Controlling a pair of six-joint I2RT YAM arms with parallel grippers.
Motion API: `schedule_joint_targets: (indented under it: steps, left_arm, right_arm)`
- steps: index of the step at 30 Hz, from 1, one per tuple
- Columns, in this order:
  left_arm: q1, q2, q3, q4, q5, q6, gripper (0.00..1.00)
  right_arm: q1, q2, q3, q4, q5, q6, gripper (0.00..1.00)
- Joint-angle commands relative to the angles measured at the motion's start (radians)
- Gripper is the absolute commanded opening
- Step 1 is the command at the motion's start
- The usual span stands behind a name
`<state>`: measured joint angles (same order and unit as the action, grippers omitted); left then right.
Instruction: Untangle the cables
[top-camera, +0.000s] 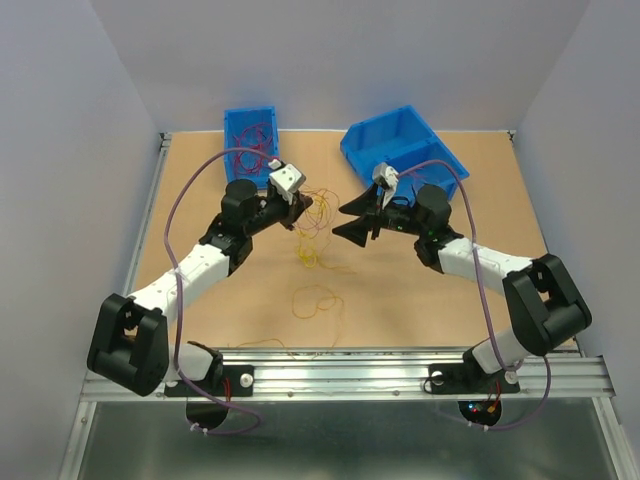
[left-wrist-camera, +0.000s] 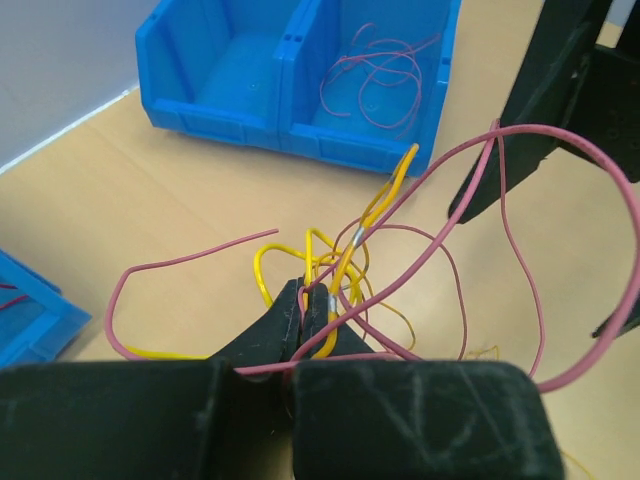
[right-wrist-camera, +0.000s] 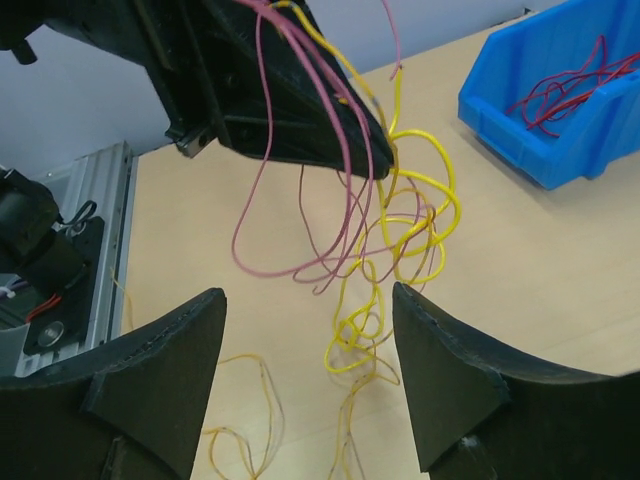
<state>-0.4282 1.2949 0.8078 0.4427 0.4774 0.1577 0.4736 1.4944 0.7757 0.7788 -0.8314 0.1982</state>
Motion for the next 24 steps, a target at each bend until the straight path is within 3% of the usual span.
schedule_joint_targets:
  steps: [1, 8, 9, 12, 14, 19, 24]
  left_arm:
    - [-0.037, 0.004, 0.056, 0.002, 0.007, 0.049, 0.00]
    - [-0.083, 0.004, 0.060, -0.035, 0.003, 0.095, 0.00]
    - [-0.084, 0.003, 0.060, -0.038, 0.006, 0.098, 0.00]
    - [-0.089, -0.005, 0.060, -0.044, 0.003, 0.105, 0.00]
    - [-0.090, -0.011, 0.060, -0.044, -0.013, 0.105, 0.05]
    - [-0.089, -0.026, 0.059, -0.041, -0.131, 0.114, 0.22]
    - [-0.086, -0.042, 0.054, -0.029, -0.236, 0.109, 0.53]
  right_arm:
    - [0.019, 0.032, 0.092, 0.074, -0.008, -0.002, 0.72]
    - [0.039, 0.070, 0.128, 0.109, 0.020, 0.039, 0.67]
    - [0.040, 0.079, 0.135, 0.109, 0.021, 0.046, 0.49]
    - [0.040, 0.079, 0.137, 0.111, 0.026, 0.055, 0.13]
    - [0.040, 0.069, 0.126, 0.108, 0.038, 0.058, 0.04]
    - [0.040, -0.008, 0.073, 0.109, 0.075, 0.063, 0.01]
    - [0.040, -0.140, -0.009, 0.097, 0.188, 0.087, 0.01]
